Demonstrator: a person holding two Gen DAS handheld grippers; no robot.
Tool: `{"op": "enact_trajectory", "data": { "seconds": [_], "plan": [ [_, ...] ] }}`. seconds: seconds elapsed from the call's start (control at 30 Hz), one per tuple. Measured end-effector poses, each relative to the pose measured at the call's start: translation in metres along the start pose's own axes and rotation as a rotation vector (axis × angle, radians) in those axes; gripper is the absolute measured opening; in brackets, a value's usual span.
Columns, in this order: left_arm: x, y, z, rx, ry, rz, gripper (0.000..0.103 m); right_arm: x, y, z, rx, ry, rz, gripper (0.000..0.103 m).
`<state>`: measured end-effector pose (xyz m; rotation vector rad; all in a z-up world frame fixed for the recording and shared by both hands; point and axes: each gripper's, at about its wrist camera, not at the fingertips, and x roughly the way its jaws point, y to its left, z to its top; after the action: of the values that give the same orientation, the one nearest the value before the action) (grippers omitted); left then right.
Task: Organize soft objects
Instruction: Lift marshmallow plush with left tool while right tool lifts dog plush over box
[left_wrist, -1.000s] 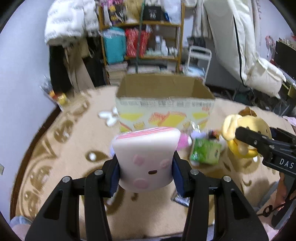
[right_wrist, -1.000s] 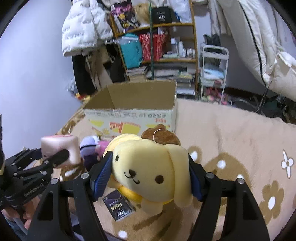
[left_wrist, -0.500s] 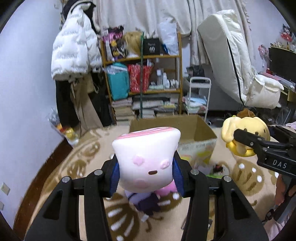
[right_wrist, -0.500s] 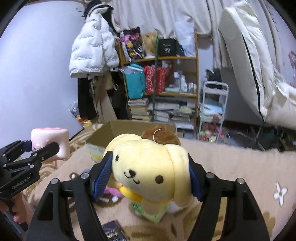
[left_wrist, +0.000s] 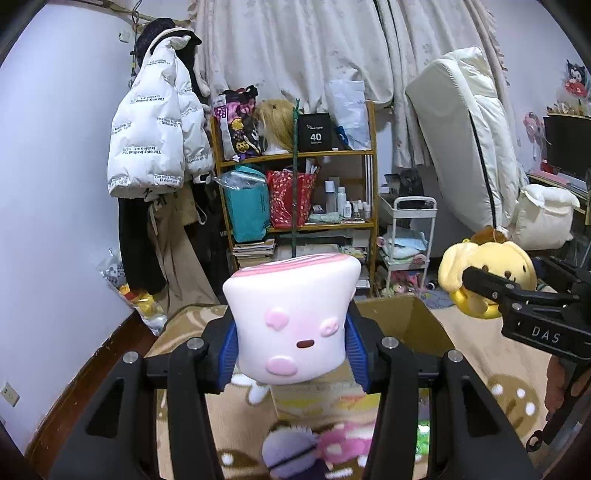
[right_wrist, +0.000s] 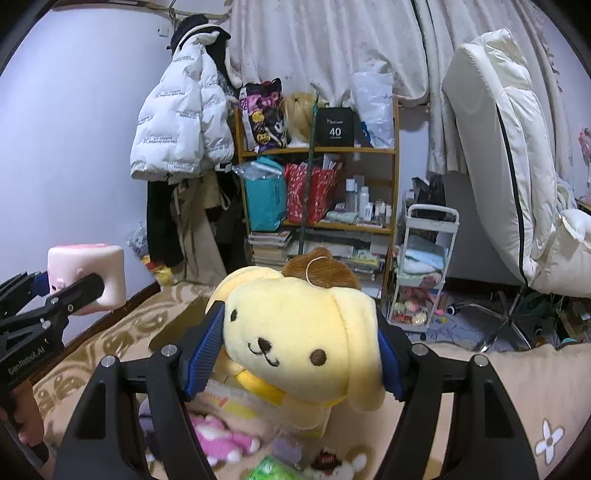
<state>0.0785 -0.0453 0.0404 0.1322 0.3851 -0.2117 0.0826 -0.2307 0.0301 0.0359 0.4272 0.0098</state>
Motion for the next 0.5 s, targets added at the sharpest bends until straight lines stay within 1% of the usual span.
{"op": "enact_trajectory", "data": {
  "seconds": [0.1, 0.2, 0.4, 0.5],
  "plan": [
    [0.014, 0.0, 0.003, 0.0, -0.002, -0.001, 0.049, 0.009, -0.001, 0.005, 0.021, -0.031, -0.008, 0.077],
    [0.028, 0.0, 0.001, 0.005, -0.001, 0.011, 0.049, 0.019, 0.001, 0.005, 0.016, -0.045, -0.021, 0.077],
    [0.055, 0.004, -0.01, -0.016, 0.022, 0.016, 0.049, 0.04, 0.001, -0.005, 0.034, -0.031, -0.036, 0.077],
    [0.066, 0.002, -0.018, -0.001, 0.037, 0.025, 0.049, 0.055, 0.004, -0.013, -0.012, -0.007, -0.057, 0.077]
  ]
}}
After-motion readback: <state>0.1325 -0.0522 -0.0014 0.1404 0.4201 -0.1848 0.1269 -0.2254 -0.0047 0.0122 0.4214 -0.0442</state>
